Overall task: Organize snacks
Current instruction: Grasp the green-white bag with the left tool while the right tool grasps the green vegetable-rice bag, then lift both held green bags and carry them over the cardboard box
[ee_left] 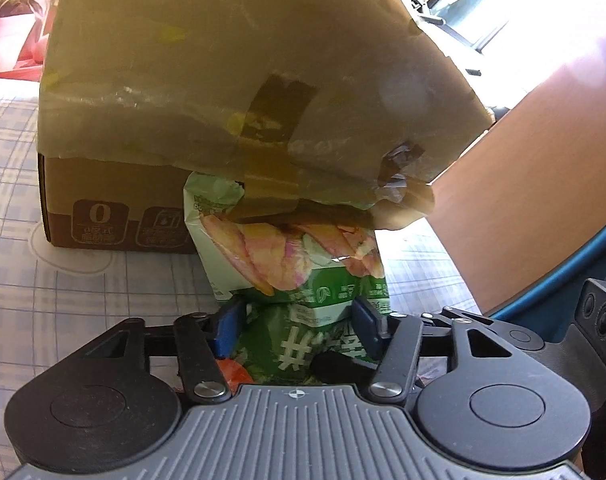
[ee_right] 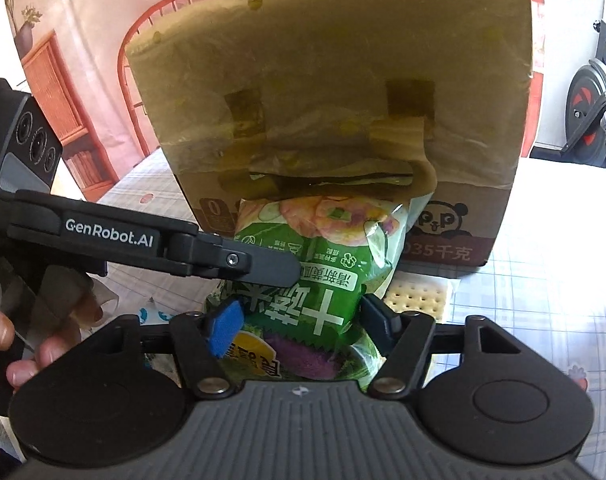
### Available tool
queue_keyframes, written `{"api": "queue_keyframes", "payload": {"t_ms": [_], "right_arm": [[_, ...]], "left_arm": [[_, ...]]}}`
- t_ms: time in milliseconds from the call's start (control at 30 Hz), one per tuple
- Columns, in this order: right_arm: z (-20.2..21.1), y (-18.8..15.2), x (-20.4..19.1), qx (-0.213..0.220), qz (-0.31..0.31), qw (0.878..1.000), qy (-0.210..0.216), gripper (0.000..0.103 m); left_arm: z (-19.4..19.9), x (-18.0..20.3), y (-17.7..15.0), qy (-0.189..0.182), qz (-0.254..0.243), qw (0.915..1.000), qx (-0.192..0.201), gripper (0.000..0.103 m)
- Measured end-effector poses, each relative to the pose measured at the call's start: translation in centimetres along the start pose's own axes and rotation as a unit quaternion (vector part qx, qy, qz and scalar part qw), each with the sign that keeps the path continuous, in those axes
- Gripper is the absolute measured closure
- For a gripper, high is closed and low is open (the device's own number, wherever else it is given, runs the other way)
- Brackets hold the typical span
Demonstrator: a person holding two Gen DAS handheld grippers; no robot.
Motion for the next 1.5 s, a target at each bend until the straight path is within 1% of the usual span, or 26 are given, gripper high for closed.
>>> {"api": "queue_keyframes", "payload": {"t_ms": [33, 200, 433, 667, 1033, 1167, 1200, 1333, 1500], "right_arm": [[0.1, 0.1, 0.0, 0.001, -0.002, 1.000, 0.000, 0.039], [1.0, 0.3, -0.5, 0.009, -0.013, 1.000, 0.012, 0.040], [2.6, 0.3, -1.6, 0.022, -0.009, 1.000, 0.017, 0.040], [4.1, -0.3, -3.0, 0.022, 0.000, 0.999, 0.026, 0.040], [6.2, -2.4, -4.2, 0.023, -0.001, 0.999, 0.032, 0.040], [6.8, -3.0, -4.6, 0.024, 0.000, 0.999, 0.032, 0.040], [7.0, -3.1, -4.7, 0.024, 0.001, 0.999, 0.032, 0.040], [7.4, -3.6, -5.0, 0.023, 0.004, 0.999, 0.032, 0.040], [7.7, -3.9, -5.4, 0.025, 0.007, 0.999, 0.034, 0.040]], "left_arm": [[0.3, 0.2, 0.0, -0.003, -0.002, 1.0000, 0.001, 0.048], [2.0, 1.4, 0.0, 0.007, -0.026, 0.9996, 0.007, 0.048], [4.4, 2.1, -0.9, 0.006, -0.022, 0.9995, 0.021, 0.048], [5.8, 2.0, -1.0, 0.013, -0.019, 0.9994, 0.025, 0.048], [4.6, 2.6, -0.9, 0.019, -0.023, 0.9993, 0.021, 0.048], [4.8, 2.5, -1.3, 0.018, -0.022, 0.9993, 0.022, 0.048], [5.6, 2.2, -1.9, 0.017, -0.023, 0.9993, 0.022, 0.048], [6.0, 2.4, -2.4, 0.017, -0.022, 0.9993, 0.025, 0.048], [6.2, 2.5, -2.5, 0.019, -0.024, 0.9992, 0.025, 0.048]]}}
Point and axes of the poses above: each gripper's, at about its wrist camera, not at the fingertips, and z roughly against the way its jaws point, x to its right, y to its top, the point moved 2 cm from there along -z, roughly the way its jaws point, and after that the axes turned 4 degrees about x, right-handed, at the moved point
